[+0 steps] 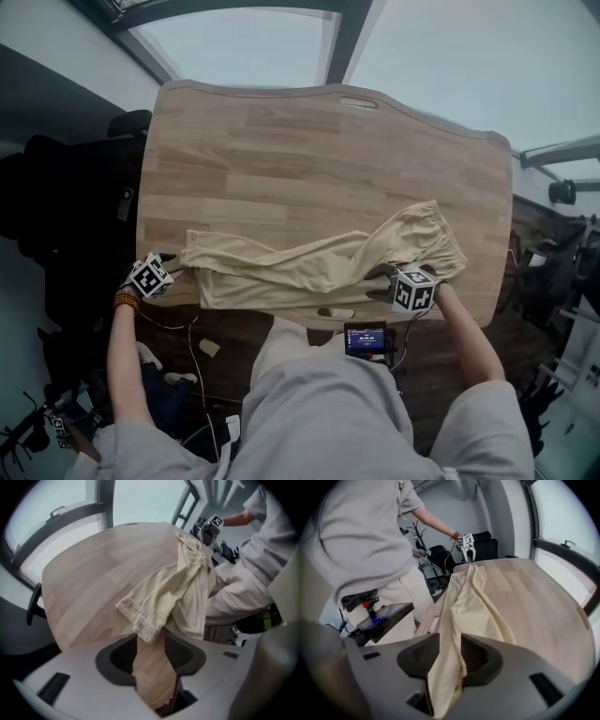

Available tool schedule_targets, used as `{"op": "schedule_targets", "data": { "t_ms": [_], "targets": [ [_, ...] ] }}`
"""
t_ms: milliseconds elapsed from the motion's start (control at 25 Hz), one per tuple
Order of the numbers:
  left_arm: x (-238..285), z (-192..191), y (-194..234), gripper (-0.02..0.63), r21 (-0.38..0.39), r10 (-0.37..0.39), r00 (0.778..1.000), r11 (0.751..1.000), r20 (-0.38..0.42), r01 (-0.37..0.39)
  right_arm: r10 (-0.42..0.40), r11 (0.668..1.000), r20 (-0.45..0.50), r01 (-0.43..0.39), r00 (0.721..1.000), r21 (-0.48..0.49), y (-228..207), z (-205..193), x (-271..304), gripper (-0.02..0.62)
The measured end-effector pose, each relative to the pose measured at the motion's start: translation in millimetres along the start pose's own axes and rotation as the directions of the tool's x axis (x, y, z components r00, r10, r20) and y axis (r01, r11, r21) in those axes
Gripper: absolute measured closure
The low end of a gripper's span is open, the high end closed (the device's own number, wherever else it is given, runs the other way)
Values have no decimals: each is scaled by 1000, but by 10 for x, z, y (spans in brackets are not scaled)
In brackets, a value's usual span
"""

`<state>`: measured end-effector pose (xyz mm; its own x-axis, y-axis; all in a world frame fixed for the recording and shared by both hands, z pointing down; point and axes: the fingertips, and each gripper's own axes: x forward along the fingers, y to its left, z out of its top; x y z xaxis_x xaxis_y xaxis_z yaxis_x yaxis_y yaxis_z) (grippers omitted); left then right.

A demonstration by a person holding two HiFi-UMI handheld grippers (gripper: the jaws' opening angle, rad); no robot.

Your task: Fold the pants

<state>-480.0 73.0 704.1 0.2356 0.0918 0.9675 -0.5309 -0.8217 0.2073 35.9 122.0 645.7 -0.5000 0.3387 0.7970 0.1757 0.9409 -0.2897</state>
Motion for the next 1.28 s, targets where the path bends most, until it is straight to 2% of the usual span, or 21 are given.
{"op": "schedule_targets", "data": {
  "t_ms": [80, 160, 240, 320, 440, 560, 600, 680, 720, 800, 880, 920, 960, 1000, 1040, 1080, 1120, 1160, 1200, 1240, 1280],
  "targets": [
    [6, 99, 230, 420, 3, 78, 997, 997, 27, -78, -80, 992, 61, 73, 995, 99, -382, -6, -176, 451],
    [10, 334, 487, 420, -17, 165, 983, 986, 80, -164, -201, 966, 112, 178, 973, 189, -900, 35, -345, 457],
    [103, 568, 609, 420, 22, 196, 976, 980, 94, -199, -273, 947, 101, 248, 957, 206, -1346, 69, -363, 469],
    [284, 707, 598, 419, 135, 183, 982, 973, 49, -188, -246, 961, 28, 240, 969, 137, -1575, 51, -190, 468],
    [483, 802, 521, 420, 293, 154, 988, 946, -22, -141, -123, 992, -79, 125, 989, 21, -1570, 6, 169, 451],
    [515, 869, 497, 453, 319, 119, 993, 942, -16, -107, -76, 997, -128, 72, 989, -33, -1489, -43, 419, 456],
    [521, 855, 490, 491, 322, 114, 993, 941, -17, -102, -81, 996, -139, 74, 987, -49, -1473, -63, 486, 481],
    [515, 774, 466, 568, 332, 110, 993, 939, -31, -94, -108, 992, -147, 97, 983, -80, -1449, -82, 566, 575],
    [486, 731, 452, 573, 328, 101, 994, 941, -35, -84, -123, 990, -130, 113, 984, -86, -1442, -54, 545, 578],
    [347, 673, 403, 575, 265, 31, 999, 964, -33, -21, -158, 986, -39, 155, 987, -57, -1472, 116, 317, 581],
    [158, 607, 344, 575, 144, -98, 994, 984, -48, 104, -195, 981, 77, 195, 978, 2, -1559, 311, -71, 581],
    [85, 559, 344, 575, 83, -159, 985, 983, -62, 164, -210, 978, 121, 208, 970, 32, -1625, 367, -261, 583],
    [38, 511, 403, 575, 25, -191, 979, 981, -70, 193, -229, 973, 155, 221, 961, 64, -1720, 395, -424, 583],
    [10, 467, 551, 575, -35, -173, 983, 985, -65, 171, -260, 964, 179, 245, 949, 103, -1862, 399, -553, 581],
    [-19, 433, 804, 572, -106, -94, 994, 990, -47, 88, -313, 946, 189, 288, 931, 149, -2061, 375, -648, 581],
    [-71, 405, 1138, 540, -194, 42, 999, 980, -21, -45, -387, 914, 180, 351, 904, 201, -2309, 315, -711, 581],
    [-157, 385, 1483, 508, -297, 198, 980, 936, 6, -188, -466, 871, 152, 421, 872, 253, -2567, 224, -748, 573],
    [-262, 387, 1760, 509, -401, 329, 944, 869, 34, -289, -533, 824, 116, 483, 838, 298, -2791, 125, -775, 538],
    [-353, 428, 1919, 509, -487, 410, 909, 810, 74, -326, -584, 781, 86, 530, 808, 330, -2952, 40, -809, 495],
    [-408, 513, 1962, 508, -535, 447, 886, 782, 125, -319, -622, 747, 70, 563, 780, 354, -3043, -23, -858, 492],
    [-422, 629, 1920, 508, -536, 457, 872, 788, 177, -304, -650, 719, 68, 584, 757, 375, -3070, -71, -917, 492]
  ]
}}
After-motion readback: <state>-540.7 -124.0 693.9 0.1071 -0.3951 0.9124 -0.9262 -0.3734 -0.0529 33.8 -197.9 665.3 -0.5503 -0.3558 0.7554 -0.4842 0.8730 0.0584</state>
